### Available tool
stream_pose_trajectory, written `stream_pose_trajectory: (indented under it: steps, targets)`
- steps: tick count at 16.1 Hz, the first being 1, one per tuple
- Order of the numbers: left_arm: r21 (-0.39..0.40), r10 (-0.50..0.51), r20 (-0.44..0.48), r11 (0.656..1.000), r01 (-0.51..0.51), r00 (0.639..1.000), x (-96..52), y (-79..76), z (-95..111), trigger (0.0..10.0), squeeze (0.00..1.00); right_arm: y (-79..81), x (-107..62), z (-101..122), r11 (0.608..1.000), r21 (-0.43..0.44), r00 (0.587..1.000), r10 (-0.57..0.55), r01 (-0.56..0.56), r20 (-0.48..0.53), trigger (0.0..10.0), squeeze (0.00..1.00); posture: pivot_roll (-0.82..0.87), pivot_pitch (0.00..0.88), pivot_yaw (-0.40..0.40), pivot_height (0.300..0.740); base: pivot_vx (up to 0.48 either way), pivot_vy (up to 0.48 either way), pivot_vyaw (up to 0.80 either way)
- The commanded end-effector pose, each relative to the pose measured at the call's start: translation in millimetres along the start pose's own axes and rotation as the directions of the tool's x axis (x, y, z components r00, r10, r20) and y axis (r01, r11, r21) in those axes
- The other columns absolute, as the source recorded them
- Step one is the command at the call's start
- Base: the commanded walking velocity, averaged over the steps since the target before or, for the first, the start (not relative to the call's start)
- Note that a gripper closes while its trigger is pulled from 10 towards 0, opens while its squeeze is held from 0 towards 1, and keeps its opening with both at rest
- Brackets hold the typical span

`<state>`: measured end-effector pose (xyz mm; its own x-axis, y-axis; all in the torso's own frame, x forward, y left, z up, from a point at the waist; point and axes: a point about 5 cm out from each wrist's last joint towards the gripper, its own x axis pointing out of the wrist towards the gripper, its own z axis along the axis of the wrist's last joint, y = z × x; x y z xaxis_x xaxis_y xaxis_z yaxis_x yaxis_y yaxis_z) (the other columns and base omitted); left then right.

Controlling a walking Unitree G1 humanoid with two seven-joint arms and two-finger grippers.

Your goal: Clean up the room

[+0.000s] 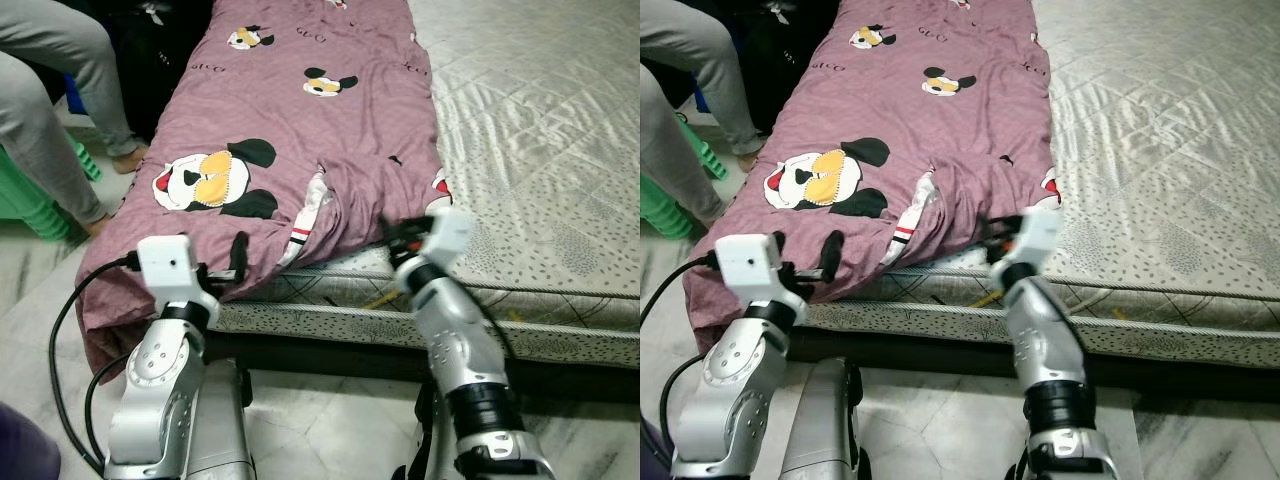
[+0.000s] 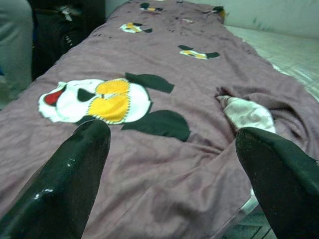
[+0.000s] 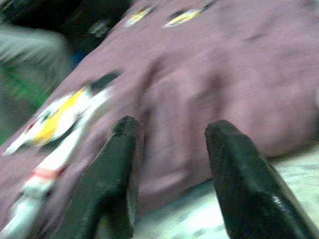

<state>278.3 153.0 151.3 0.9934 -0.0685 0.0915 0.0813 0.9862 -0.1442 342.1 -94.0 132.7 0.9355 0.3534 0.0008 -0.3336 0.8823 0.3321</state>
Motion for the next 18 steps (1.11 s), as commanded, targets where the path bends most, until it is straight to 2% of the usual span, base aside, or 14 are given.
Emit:
stream_pose_trajectory:
  steps: [1, 2, 3, 7, 11, 12, 13, 14, 15, 18]
  targets:
    - [0.004, 0.004, -0.006, 1.000, -0.004, 1.000, 0.3, 1.8, -2, 10.0, 0.00, 14.5, 0.5, -11, 0.995, -0.050, 0.993, 0.082, -0.087, -0.082, 10.0, 1.00, 0.02, 0.125, 0.051, 0.500, 0.000, 0.000, 0.00]
    - [0.007, 0.006, -0.005, 1.000, -0.006, 1.000, -0.1, 2.3, -1, 10.0, 0.00, 24.0, 3.4, -12, 0.990, -0.090, 0.992, 0.106, -0.112, -0.076, 10.0, 1.00, 0.03, 0.130, 0.052, 0.500, 0.000, 0.000, 0.00]
    - [0.008, 0.007, -0.005, 1.000, -0.007, 1.000, -0.9, 2.5, -1, 10.0, 0.00, 27.9, 6.0, -9, 0.993, -0.052, 0.993, 0.106, -0.109, -0.059, 10.0, 1.00, 0.04, 0.132, 0.052, 0.500, 0.000, 0.000, 0.00]
    - [0.024, 0.016, -0.022, 1.000, -0.016, 1.000, -11.7, 8.0, -1, 10.0, 0.00, 46.3, 16.8, 1, 0.994, -0.010, 0.994, 0.107, -0.108, -0.027, 10.0, 1.00, 0.07, 0.155, 0.058, 0.500, 0.000, 0.000, 0.00]
    - [0.030, 0.013, -0.030, 0.999, -0.012, 0.999, -13.8, 6.2, -1, 10.0, 0.00, 45.8, 30.6, -2, 0.999, -0.022, 0.997, -0.033, 0.031, -0.075, 10.0, 1.00, 0.09, 0.171, 0.067, 0.500, 0.000, 0.000, 0.00]
    - [0.032, 0.012, -0.031, 0.999, -0.011, 0.999, -15.7, 5.6, 0, 10.0, 0.00, 43.1, 34.0, -3, 0.996, -0.042, 0.993, -0.082, 0.079, -0.085, 10.0, 0.94, 0.10, 0.174, 0.067, 0.500, 0.000, 0.000, 0.00]
    - [0.034, 0.013, -0.031, 0.999, -0.011, 0.999, -17.4, 5.7, 1, 10.0, 0.00, 42.1, 34.9, -2, 0.994, -0.050, 0.991, -0.101, 0.097, -0.084, 10.0, 0.54, 0.11, 0.180, 0.068, 0.500, 0.000, 0.000, 0.00]
    - [0.040, 0.020, -0.035, 0.999, -0.018, 0.999, -20.9, 8.1, 2, 10.0, 0.00, 39.4, 36.9, 0, 0.991, -0.051, 0.990, -0.125, 0.121, -0.067, 10.0, 0.00, 0.12, 0.186, 0.067, 0.500, 0.000, 0.000, 0.00]
    - [0.050, 0.034, -0.051, 0.998, -0.031, 0.998, -29.3, 12.7, 1, 10.0, 0.00, 33.2, 38.3, 2, 0.986, -0.052, 0.985, -0.159, 0.156, -0.060, 10.0, 0.00, 0.13, 0.205, 0.065, 0.500, 0.000, 0.000, 0.00]
    - [0.043, 0.039, -0.073, 0.998, -0.036, 0.997, -39.4, 9.9, -1, 10.0, 0.00, 27.5, 40.8, 7, 0.981, -0.040, 0.979, -0.194, 0.192, -0.056, 10.0, 0.00, 0.14, 0.235, 0.062, 0.500, 0.000, 0.000, 0.00]
